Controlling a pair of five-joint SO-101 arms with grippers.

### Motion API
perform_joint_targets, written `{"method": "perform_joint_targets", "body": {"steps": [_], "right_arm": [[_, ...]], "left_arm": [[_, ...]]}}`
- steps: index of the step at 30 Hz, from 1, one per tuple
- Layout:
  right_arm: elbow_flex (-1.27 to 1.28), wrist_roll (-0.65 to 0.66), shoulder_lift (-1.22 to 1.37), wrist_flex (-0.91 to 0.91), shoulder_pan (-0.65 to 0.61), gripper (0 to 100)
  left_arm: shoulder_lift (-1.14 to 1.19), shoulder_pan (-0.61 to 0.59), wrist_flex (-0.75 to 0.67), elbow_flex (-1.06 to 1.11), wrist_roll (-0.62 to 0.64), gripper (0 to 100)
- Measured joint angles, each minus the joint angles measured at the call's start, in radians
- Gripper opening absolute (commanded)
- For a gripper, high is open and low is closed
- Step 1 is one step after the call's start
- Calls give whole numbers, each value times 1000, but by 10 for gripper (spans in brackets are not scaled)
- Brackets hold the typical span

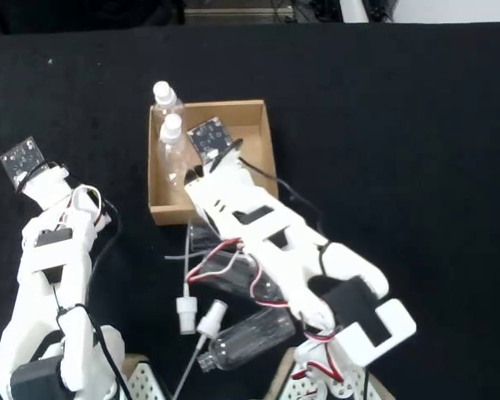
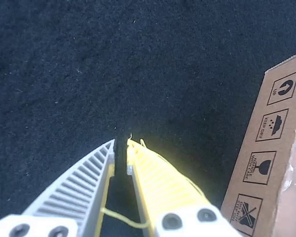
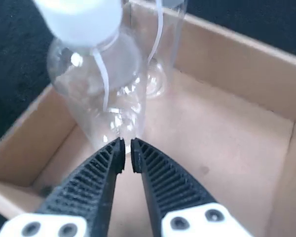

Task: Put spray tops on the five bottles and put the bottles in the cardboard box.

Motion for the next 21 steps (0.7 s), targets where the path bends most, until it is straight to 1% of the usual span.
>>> {"method": "perform_joint_targets", "body": {"steps": [4, 10, 21], "right_arm": [[0, 0, 0, 0, 0, 12], [0, 0, 0, 0, -37, 13], [-41, 0, 0, 0, -40, 13]], "left_arm": [[0, 0, 0, 0, 0, 30], [0, 0, 0, 0, 0, 30], [0, 0, 0, 0, 0, 30]]}}
